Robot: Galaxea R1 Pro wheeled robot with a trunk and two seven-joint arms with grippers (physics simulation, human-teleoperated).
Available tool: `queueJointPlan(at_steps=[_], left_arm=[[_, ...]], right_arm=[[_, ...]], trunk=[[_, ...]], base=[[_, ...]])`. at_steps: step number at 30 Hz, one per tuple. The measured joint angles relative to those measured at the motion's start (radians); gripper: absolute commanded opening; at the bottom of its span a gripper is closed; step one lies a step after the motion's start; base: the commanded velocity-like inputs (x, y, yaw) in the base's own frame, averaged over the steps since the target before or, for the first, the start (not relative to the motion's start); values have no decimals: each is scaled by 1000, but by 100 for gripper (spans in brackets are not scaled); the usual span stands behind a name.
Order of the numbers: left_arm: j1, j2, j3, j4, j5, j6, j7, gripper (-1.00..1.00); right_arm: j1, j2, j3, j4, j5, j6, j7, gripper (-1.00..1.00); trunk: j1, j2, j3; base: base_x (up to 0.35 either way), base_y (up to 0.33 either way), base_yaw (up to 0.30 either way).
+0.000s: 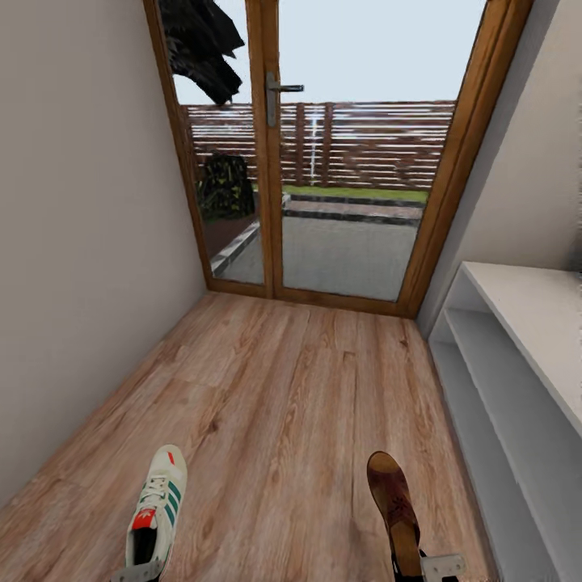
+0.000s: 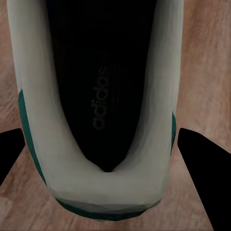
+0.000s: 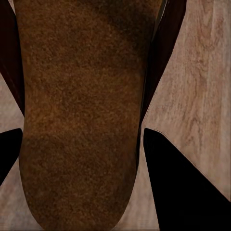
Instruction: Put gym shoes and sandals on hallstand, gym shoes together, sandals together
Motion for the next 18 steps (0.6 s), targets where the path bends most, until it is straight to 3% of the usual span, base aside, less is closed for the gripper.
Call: queueJointPlan(at_steps=[9,18], left_arm=[[0,0,0,0,-1,1,-1,-100],[0,0,0,0,-5,0,-1,-100]], right_arm=[[-1,0,0,0,-1,0,0,-100],[0,0,0,0,0,0,0,-100]], trunk=[[0,0,8],[0,0,17]], base=[[1,331,-193],[122,330,-221]])
